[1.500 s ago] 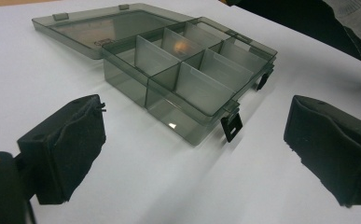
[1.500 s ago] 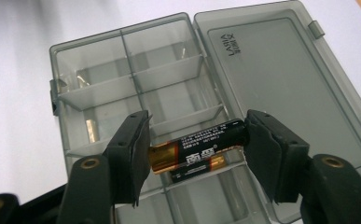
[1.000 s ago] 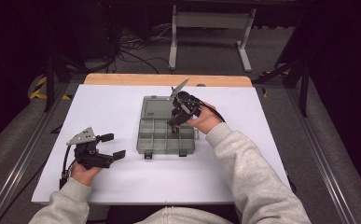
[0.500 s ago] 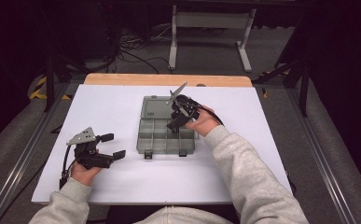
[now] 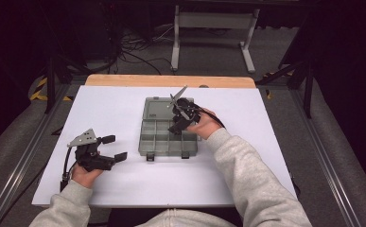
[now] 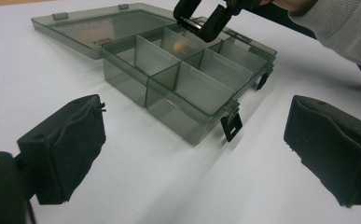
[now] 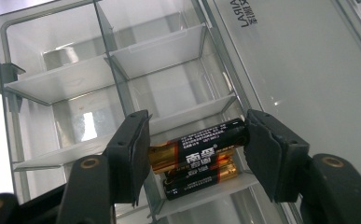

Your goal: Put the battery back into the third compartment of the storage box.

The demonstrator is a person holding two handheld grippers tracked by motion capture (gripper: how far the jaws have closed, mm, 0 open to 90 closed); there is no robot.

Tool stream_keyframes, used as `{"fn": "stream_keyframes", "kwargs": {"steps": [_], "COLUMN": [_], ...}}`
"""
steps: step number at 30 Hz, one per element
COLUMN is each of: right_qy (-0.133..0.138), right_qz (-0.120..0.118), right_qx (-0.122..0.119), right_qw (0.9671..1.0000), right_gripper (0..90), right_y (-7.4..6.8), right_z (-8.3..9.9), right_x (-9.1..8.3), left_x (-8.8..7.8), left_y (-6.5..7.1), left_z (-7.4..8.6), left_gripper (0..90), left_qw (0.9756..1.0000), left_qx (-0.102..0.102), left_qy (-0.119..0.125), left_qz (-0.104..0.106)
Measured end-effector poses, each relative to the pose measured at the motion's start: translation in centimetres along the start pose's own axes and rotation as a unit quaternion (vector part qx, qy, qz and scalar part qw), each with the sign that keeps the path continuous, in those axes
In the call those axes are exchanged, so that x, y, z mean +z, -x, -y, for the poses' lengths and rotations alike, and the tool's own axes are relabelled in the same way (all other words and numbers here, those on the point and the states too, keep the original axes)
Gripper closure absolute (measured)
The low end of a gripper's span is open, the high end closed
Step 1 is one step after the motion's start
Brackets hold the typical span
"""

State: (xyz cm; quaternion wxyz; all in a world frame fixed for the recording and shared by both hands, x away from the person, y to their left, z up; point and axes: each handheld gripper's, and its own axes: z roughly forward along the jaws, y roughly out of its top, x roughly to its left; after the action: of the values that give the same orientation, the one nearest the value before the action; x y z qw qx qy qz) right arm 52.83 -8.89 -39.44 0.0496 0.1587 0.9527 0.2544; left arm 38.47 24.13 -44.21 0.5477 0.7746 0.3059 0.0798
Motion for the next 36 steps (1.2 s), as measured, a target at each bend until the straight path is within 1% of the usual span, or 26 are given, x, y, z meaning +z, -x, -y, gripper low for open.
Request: {"fn": "stream_keyframes", "kwargs": {"steps": [4, 10, 13, 14, 21, 25, 28, 31, 35, 36], "right_qy": [0.001, -0.005, -0.008, -0.007, -0.005, -0.001, 0.002, 0.002, 0.011, 0.014], "right_qz": [-0.002, 0.000, 0.002, 0.001, 0.000, -0.004, -0.003, -0.005, -0.002, -0.003], "right_qx": [0.000, -0.002, 0.001, -0.002, -0.001, -0.004, -0.005, -0.005, -0.005, -0.006], "right_qw": [1.0000, 1.0000, 1.0000, 1.0000, 1.0000, 1.0000, 1.0000, 1.0000, 0.9999, 0.9999], "right_gripper": [41.9, 41.9, 41.9, 41.9, 41.2, 38.3, 37.9, 41.0, 48.0, 50.6], "right_y": [0.0, -0.1, -0.2, -0.1, -0.1, 0.0, -0.1, -0.1, -0.3, -0.3], "right_z": [0.0, 0.0, 0.0, 0.0, -0.1, 0.0, -0.1, 0.0, 0.1, 0.2], "right_x": [0.1, 0.4, 0.6, 0.6, 0.7, 0.6, 0.5, 0.4, -0.2, -0.4], "left_x": [0.0, 0.0, 0.0, 0.0, 0.0, 0.0, 0.1, 0.1, 0.1, 0.2], "left_y": [0.0, 0.0, 0.0, 0.0, 0.0, 0.1, 0.1, 0.0, 0.0, 0.0], "left_z": [0.0, 0.0, 0.0, 0.0, 0.0, 0.0, 0.0, 0.0, -0.1, -0.2], "left_gripper": [5.9, 5.9, 5.9, 5.9, 5.9, 5.9, 5.9, 5.9, 7.4, 9.8], "left_qw": [1.0000, 1.0000, 1.0000, 1.0000, 1.0000, 1.0000, 1.0000, 1.0000, 1.0000, 0.9999], "left_qx": [0.000, 0.000, 0.000, 0.000, 0.000, -0.003, -0.002, -0.001, -0.003, -0.010], "left_qy": [0.001, 0.000, 0.001, 0.001, 0.001, 0.002, 0.001, 0.001, -0.001, -0.009], "left_qz": [0.001, 0.002, 0.001, 0.001, 0.003, 0.004, 0.003, 0.003, -0.002, -0.004]}}
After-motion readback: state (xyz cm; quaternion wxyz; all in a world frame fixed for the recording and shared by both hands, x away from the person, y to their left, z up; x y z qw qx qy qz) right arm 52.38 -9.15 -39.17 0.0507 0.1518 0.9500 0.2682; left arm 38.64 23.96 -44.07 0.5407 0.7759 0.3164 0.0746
